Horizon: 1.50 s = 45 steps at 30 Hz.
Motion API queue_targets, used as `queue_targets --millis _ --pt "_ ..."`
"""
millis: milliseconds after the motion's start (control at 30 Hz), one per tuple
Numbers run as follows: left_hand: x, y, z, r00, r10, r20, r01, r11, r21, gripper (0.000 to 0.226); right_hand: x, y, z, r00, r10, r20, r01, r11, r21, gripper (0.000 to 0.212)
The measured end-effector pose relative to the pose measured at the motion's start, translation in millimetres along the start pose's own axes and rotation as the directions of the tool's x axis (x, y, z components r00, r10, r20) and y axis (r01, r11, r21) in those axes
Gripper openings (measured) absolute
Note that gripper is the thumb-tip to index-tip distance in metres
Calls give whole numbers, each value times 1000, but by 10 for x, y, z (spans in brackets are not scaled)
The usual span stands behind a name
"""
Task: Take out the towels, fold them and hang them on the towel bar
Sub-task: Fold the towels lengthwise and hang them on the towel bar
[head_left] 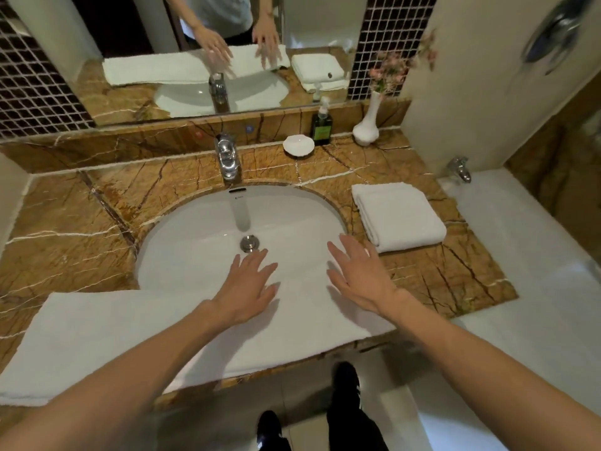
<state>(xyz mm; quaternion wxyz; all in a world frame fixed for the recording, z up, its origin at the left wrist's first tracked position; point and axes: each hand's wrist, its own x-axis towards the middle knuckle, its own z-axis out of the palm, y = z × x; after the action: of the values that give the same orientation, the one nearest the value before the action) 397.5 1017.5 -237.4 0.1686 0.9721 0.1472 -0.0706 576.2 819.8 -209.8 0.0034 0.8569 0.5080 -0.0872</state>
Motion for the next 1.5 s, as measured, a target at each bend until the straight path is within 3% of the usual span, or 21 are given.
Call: queue_targets --millis 100,233,333,500,600,733,800,1000,1133,1200,1300,1433,1500 --pt "499 525 47 999 27 -38 -31 992 -125 47 -46 471 -132 996 87 -25 -87 996 -4 57" --pt "1121 1225 67 999 -41 -14 34 944 -328 40 -74 1153 -164 986 167 -28 -168 986 -12 55" --pt "1551 1679 11 989 -136 -64 87 863 -498 12 9 1655 -188 978 210 -18 -209 978 25 54" --pt "2099 2066 87 926 -374 -43 270 739 -617 33 168 2257 -200 977 202 66 -208 973 98 56" --pt "2292 2126 140 837 -547 -10 398 622 -675 25 249 2400 -145 971 204 123 -223 959 176 55" --pt "2502 2133 92 745 -645 169 487 354 -798 25 302 2414 -23 970 222 100 -241 936 257 46" --pt "2580 2158 42 740 -631 231 504 294 -812 30 328 2419 0 966 244 87 -259 920 293 45" --pt "2654 2259 -19 847 -521 102 427 553 -715 12 495 2381 -180 966 258 23 -251 912 324 55" --pt "2655 2314 -84 889 -455 62 363 615 -700 12 646 2324 -464 990 142 -20 -115 869 481 54" --pt "2632 2376 -163 916 -401 -17 262 630 -731 10 714 2224 -587 985 172 5 -141 793 593 55" --pt "2604 2483 -324 932 -321 -167 61 594 -802 13 813 2048 -745 969 243 40 -194 653 732 56" --pt "2557 2528 -599 952 -269 -144 -12 438 -899 41 915 2001 -1011 944 329 -7 -151 453 879 40" --pt "2541 2532 -729 967 -213 -140 -55 364 -930 51 951 2013 -1114 936 346 -66 -102 445 890 31"
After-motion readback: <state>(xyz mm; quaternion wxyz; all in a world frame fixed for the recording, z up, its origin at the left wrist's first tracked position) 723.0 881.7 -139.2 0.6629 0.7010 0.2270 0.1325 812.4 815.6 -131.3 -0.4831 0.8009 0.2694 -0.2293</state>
